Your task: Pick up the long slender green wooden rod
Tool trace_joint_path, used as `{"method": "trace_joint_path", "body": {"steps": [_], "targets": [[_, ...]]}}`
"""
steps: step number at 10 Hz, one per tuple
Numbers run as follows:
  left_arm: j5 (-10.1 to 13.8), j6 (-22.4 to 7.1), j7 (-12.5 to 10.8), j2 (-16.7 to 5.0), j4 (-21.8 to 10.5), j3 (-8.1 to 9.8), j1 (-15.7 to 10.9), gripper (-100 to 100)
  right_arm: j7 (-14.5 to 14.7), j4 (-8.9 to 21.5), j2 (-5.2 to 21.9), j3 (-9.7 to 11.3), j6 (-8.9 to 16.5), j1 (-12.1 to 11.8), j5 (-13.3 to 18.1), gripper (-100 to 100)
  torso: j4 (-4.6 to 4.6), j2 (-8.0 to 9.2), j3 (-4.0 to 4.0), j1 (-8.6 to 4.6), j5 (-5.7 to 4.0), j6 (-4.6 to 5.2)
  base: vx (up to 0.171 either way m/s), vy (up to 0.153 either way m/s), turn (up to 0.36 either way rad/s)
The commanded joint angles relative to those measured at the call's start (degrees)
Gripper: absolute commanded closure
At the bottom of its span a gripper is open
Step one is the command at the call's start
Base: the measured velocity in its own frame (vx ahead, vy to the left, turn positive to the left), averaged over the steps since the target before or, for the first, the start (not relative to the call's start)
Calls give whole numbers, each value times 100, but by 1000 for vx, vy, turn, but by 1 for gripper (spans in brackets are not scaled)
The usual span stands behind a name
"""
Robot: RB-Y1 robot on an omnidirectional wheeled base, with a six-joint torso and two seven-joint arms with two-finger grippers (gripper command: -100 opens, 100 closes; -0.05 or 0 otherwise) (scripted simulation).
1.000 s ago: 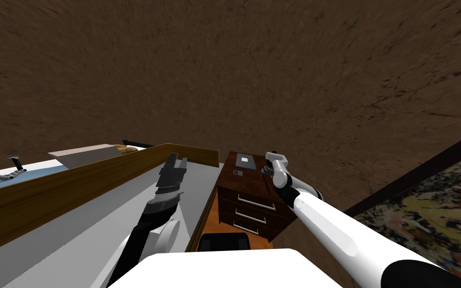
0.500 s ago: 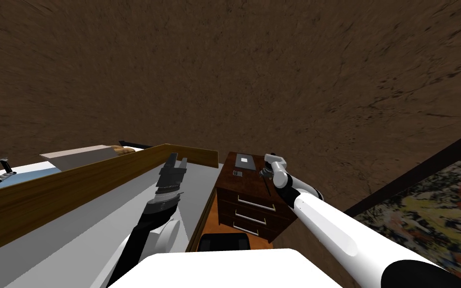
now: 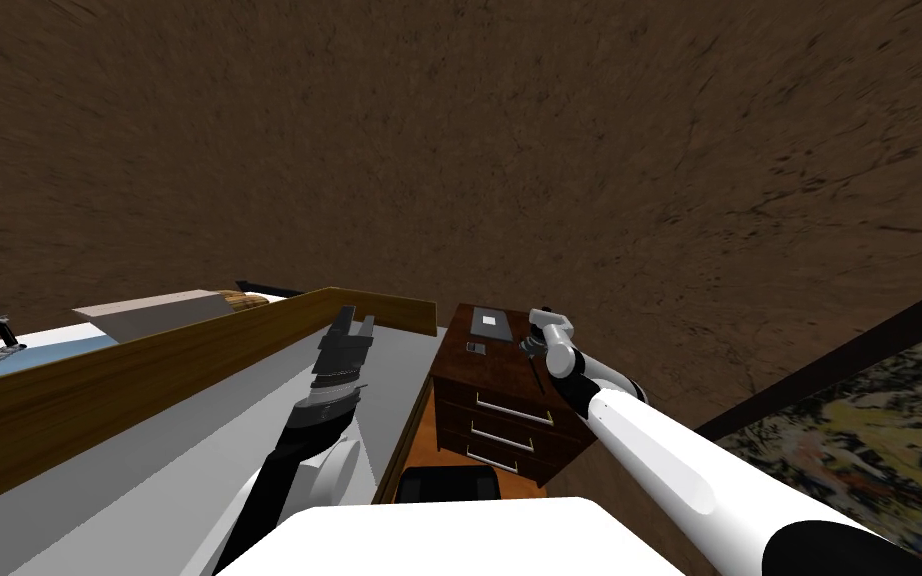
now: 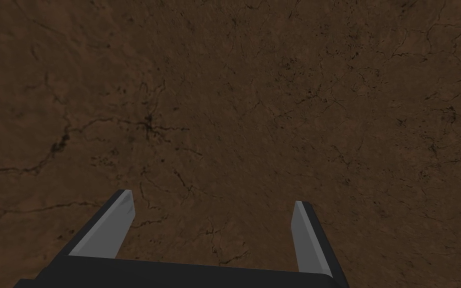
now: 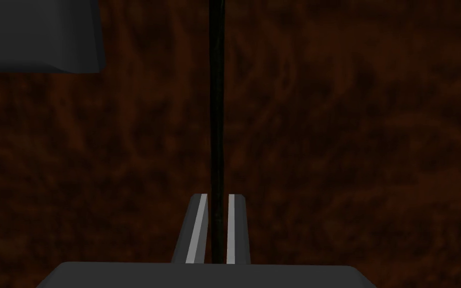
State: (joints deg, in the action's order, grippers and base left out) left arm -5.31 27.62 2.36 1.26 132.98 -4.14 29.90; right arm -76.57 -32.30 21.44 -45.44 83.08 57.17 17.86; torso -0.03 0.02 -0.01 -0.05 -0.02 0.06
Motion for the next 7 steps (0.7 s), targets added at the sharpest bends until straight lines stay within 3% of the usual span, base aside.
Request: {"method": "trace_joint_path", "body": {"steps": [1,2,3,4,6,7], "targets": [[0,0,0,0,0,0,0,0,0,0,0,0,0,0,0,100,0,0,0,0,0,0,0,0,0],[0,0,0,0,0,0,0,0,0,0,0,0,0,0,0,100,0,0,0,0,0,0,0,0,0],[0,0,0,0,0,0,0,0,0,0,-1,-1,0,0,-1,0,0,0,0,0,1,0,0,0,0],[0,0,0,0,0,0,0,0,9,-122,3,-7,169,55,32,100,0,0,0,0,1,0,-29,-5,38],[0,0,0,0,0,0,-1,0,8,-149,-1,-10,180,63,35,100,6,19,12,0,3,1,-38,-10,22],[0,0,0,0,0,0,0,0,10,-162,0,-9,209,71,38,0,3,14,9,0,1,3,0,0,0]]}}
